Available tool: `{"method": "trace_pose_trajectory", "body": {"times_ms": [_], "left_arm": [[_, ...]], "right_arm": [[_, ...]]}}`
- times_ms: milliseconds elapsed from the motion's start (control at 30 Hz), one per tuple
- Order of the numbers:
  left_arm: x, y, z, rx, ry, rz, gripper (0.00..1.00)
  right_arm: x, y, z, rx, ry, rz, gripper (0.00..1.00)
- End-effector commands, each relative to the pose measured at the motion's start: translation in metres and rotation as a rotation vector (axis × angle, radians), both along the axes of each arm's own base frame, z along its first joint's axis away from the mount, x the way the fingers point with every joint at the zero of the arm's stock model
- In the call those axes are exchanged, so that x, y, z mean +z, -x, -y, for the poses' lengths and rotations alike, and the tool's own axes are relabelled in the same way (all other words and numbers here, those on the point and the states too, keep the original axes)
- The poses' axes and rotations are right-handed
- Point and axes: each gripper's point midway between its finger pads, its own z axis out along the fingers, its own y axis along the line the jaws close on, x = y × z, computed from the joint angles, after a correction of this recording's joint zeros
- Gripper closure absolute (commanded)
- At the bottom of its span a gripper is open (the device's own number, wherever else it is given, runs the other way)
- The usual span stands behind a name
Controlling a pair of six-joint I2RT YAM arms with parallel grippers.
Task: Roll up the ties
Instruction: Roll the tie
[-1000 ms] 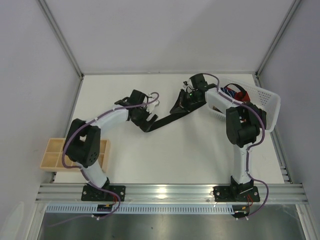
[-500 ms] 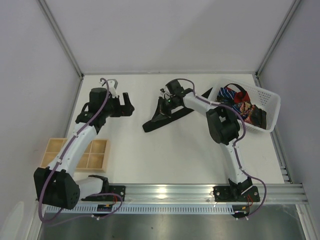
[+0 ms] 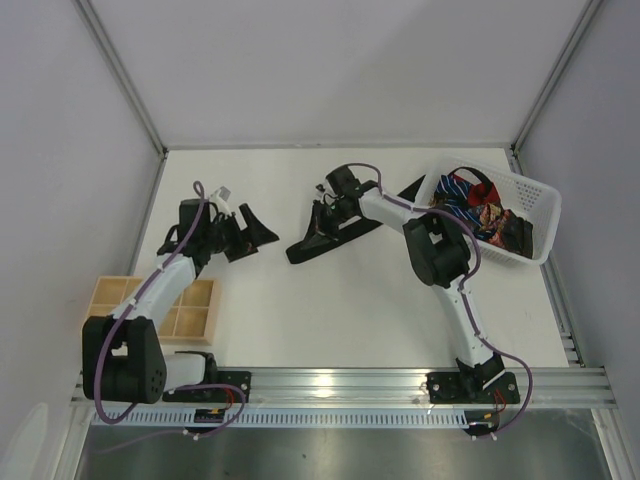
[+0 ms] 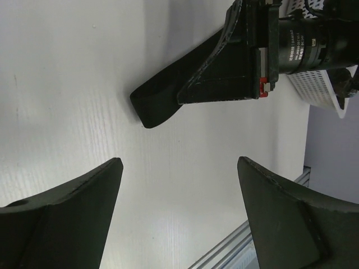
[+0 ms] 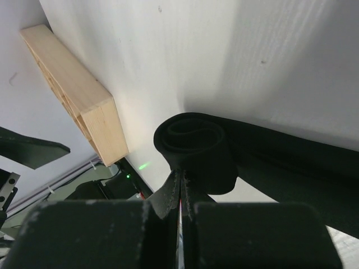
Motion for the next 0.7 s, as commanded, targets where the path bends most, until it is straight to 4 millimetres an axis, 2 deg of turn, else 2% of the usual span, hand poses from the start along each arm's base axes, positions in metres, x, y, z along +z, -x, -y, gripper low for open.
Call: {"method": "trace_pose_trajectory", "body": {"times_ms": [0,167,367,467,667], "left_arm": [[0.021,-0.003,0.013,-0.03,0.092,0.056,0.11],[0.004,-0.002,0.019,-0.022,0.126,0.001,0.12],[-0.022,-0.004,0.047,-0.044,0.142,-0.139,0.21],[-0.026,-0.007,0.054,-0.012,0.155,-0.177,0.24],[-0.031,-0.011,0.052,0.041,0.133,-0.213,0.27]], "right_arm": [[0.009,-0.012,0.002,-0.004,-0.005,0.043,1.0],[0.002,-0.016,0.011,-0.012,0.01,0.035,1.0],[-0.01,-0.016,0.018,-0.013,0.027,0.025,1.0],[-0.018,-0.013,0.019,-0.011,0.035,0.013,1.0],[-0.025,-0.01,0.016,0.001,0.03,0.001,1.0]]}}
